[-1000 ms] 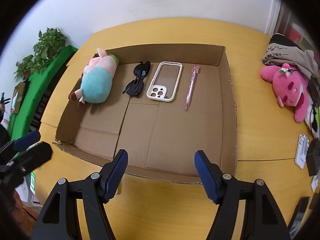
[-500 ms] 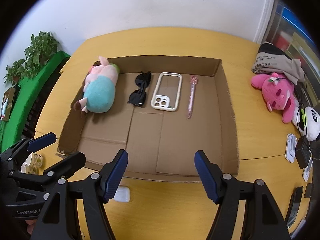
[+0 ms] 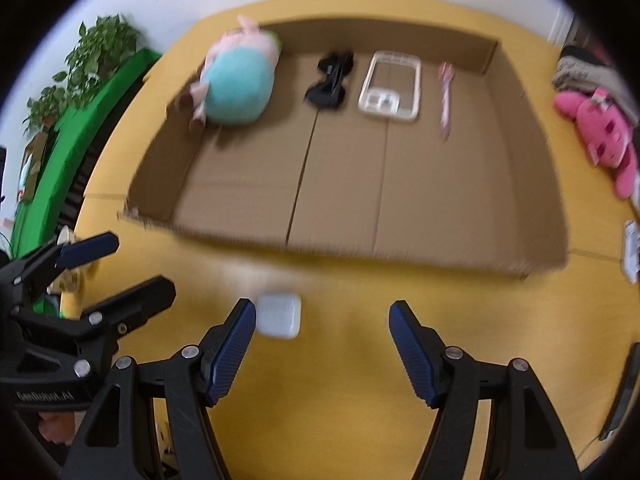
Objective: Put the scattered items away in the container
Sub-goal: 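Move the left gripper toward the white earbud case, then close the left gripper on the white earbud case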
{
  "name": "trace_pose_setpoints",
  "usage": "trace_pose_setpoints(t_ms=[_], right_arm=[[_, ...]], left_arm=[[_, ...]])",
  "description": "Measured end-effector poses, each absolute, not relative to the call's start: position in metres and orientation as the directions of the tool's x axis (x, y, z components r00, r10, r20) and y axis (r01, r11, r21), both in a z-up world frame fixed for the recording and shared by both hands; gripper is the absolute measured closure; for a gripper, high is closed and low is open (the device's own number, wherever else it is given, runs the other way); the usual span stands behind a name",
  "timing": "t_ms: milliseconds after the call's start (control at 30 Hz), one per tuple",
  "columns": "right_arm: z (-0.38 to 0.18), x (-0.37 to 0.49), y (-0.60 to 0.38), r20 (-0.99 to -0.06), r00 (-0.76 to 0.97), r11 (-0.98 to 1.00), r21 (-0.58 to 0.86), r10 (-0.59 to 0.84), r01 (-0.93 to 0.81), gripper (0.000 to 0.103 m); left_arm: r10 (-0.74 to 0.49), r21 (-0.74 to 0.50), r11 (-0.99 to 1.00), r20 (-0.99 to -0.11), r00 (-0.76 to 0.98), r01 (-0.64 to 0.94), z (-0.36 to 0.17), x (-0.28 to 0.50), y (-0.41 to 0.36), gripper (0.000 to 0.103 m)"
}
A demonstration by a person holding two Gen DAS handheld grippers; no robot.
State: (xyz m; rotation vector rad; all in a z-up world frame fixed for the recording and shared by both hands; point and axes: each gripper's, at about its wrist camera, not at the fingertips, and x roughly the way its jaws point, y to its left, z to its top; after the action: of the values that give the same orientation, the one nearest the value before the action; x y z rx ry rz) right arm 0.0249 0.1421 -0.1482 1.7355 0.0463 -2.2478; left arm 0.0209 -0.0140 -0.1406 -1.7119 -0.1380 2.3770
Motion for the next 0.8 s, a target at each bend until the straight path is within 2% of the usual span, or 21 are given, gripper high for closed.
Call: trace_pose_setpoints(t_ms=[267, 467, 533, 800], right_arm=[[-0.200, 0.045, 0.143, -0.933, -0.203, -0.918, 0.221, -0.297, 0.330, 0.034], [-0.219, 0.059, 0.131, -0.878, -0.280, -0.874, 0.254, -0.388, 0.414, 0.034], [-0.225, 0.062, 0.127, -0.872, -0.288, -0.871, 0.256, -0.395, 0.420, 0.034], [-0.235, 0.062, 0.121, -0.840, -0.351, -0.871, 0.254, -0.414, 0.421, 0.034]], left_arm=[[0.320, -0.303, -0.946, -0.932, -0.170, -0.120, -0.192, 0.009, 0.000, 0.007], [0.377, -0.367, -0.922, -0.923, -0.075, -0.122, -0.228, -0.004, 0.016, 0.011], [0.371, -0.363, -0.924, -0.927, -0.059, -0.121, -0.235, -0.005, 0.020, 0.015], [0.386, -0.376, -0.921, -0.916, -0.109, -0.101, -0.231, -0.006, 0.022, 0.016]])
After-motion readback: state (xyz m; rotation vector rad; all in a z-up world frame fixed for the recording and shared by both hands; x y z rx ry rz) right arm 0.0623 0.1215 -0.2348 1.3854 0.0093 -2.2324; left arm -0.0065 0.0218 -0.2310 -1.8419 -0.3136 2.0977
